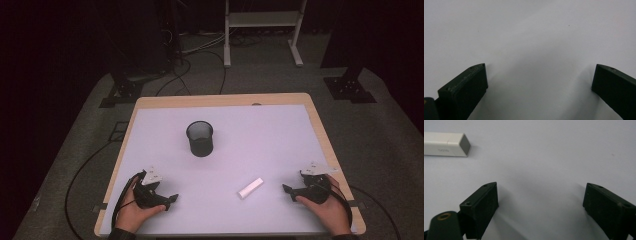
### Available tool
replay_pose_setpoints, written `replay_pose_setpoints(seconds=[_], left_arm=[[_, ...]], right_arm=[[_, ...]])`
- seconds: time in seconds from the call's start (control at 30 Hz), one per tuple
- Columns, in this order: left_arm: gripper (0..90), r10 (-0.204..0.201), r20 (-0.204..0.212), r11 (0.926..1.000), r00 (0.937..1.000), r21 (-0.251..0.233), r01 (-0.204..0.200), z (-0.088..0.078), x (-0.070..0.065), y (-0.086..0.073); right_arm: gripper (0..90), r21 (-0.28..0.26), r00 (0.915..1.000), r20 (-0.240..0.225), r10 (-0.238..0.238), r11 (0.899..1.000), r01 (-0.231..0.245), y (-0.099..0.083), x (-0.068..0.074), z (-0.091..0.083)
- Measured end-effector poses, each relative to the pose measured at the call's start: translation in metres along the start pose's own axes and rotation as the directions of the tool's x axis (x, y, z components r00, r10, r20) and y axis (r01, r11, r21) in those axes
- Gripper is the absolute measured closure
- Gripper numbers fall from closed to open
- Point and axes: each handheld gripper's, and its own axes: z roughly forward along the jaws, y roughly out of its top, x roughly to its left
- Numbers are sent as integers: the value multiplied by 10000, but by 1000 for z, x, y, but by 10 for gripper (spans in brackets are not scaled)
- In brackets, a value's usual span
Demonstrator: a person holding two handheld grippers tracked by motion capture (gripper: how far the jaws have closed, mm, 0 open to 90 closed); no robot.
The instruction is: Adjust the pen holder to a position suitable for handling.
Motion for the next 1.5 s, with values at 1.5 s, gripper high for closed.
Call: replay_pose_setpoints(seconds=[1.5], left_arm=[[220, -382, -118, 9982, 9992, -459, 376, -17, 10, 29]], right_arm=[[118, -5, 10000, -3, 6, 10000, -6, 0, 0, 0]])
